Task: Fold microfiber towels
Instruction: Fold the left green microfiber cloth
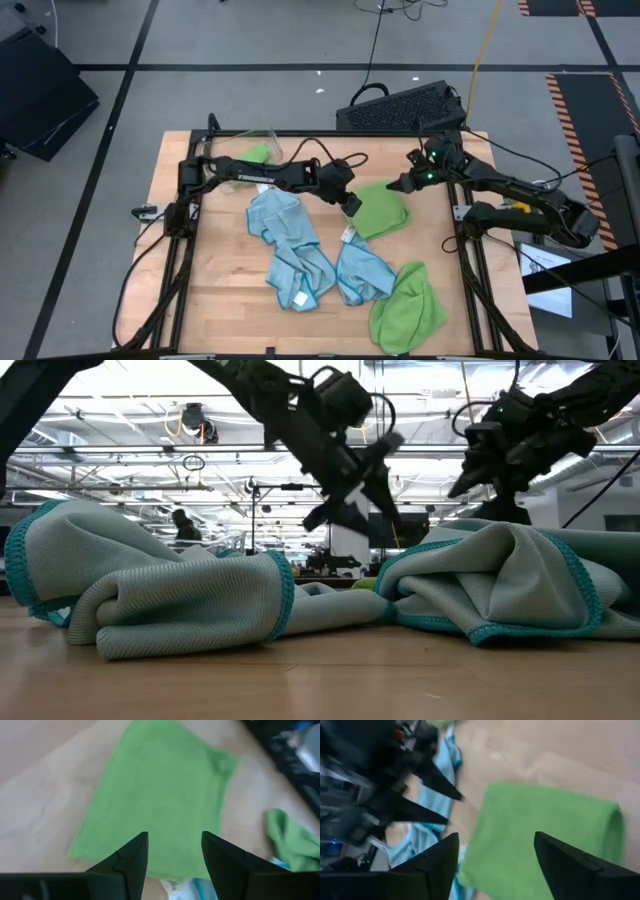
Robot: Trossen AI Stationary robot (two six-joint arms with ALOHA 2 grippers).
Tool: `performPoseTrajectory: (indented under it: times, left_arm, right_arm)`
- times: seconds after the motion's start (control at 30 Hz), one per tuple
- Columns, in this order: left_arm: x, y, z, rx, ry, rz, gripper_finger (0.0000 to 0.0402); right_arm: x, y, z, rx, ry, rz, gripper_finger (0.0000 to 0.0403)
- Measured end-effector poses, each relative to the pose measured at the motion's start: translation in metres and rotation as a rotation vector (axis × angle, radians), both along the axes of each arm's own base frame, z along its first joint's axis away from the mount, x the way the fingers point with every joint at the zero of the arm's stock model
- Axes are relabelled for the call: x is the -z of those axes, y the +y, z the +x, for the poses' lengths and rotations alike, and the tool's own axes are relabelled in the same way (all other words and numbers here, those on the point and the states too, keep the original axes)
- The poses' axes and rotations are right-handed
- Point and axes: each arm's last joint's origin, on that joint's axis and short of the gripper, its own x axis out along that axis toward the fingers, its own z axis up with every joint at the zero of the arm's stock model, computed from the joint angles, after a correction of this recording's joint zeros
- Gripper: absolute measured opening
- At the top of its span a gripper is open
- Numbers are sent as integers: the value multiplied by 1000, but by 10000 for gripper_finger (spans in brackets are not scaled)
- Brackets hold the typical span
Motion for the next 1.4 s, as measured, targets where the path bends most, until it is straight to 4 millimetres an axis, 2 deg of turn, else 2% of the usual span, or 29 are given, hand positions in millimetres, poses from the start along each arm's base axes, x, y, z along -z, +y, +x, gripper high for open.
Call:
performPoseTrajectory:
  times: [0.2,0.3,0.47,0.6,0.77,1.0,1.27,1.4]
  left_arm:
    - [4,21,-4,-154,20,-32,186]
    - [7,34,-10,-200,64,-24,192]
    - [17,51,-18,-206,133,-37,241]
    - [21,61,-22,-171,143,-97,290]
    - [31,62,-19,-106,144,-138,321]
    - [42,55,-14,-50,157,-101,315]
    - [56,50,-9,-7,157,-108,289]
    - [61,47,-7,13,160,-107,270]
  right_arm:
    - [5,-10,13,40,51,-20,208]
    - [3,-19,24,-17,117,-45,207]
    - [1,-39,44,-94,268,-36,240]
    - [11,-56,52,-132,416,32,272]
    - [21,-74,63,-221,478,29,300]
    - [28,-92,70,-315,521,-37,308]
    - [53,-93,67,-461,570,-22,308]
    - [58,-94,69,-492,567,-36,306]
